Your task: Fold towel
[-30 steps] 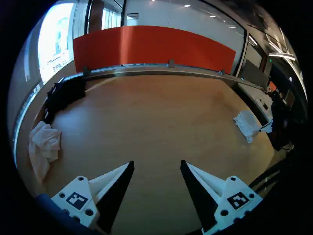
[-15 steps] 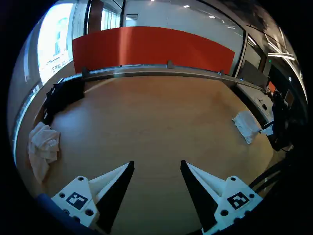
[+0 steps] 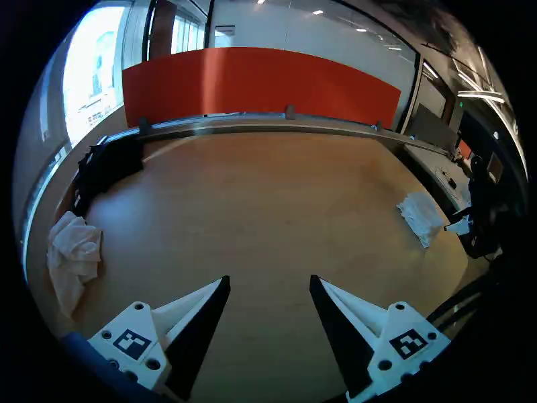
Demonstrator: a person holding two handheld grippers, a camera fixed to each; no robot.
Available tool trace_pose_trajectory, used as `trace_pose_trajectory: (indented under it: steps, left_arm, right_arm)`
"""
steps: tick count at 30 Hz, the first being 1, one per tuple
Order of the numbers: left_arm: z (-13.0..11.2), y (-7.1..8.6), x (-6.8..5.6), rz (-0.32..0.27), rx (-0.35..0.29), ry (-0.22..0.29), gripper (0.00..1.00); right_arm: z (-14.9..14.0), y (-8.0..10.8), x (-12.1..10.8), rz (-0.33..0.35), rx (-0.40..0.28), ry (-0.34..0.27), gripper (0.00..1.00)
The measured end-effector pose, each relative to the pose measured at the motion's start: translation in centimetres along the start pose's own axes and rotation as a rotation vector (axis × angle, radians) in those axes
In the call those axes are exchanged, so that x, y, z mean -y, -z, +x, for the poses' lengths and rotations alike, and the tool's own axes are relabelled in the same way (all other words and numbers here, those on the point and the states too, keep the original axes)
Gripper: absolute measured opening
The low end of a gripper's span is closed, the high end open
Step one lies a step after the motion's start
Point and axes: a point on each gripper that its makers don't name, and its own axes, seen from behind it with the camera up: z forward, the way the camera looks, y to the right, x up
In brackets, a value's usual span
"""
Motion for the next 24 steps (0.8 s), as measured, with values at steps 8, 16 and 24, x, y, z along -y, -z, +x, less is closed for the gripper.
trace_pose_trajectory:
  steps: [8, 16, 24]
  left_arm:
    - [0.4, 0.0, 0.5, 0.004, -0.015, 0.008, 0.88]
    - [1.1, 0.1, 1.1, 0.018, -0.038, 0.01, 0.87]
    - [2.3, -0.1, 1.6, 0.031, -0.078, 0.008, 0.88]
  right_arm:
    - [2.6, 1.7, 0.6, -0.018, -0.101, -0.035, 0.96]
    - [6.5, 4.5, 1.9, -0.03, -0.264, -0.081, 1.0]
    - [10.2, 6.9, 2.3, -0.07, -0.431, -0.149, 1.0]
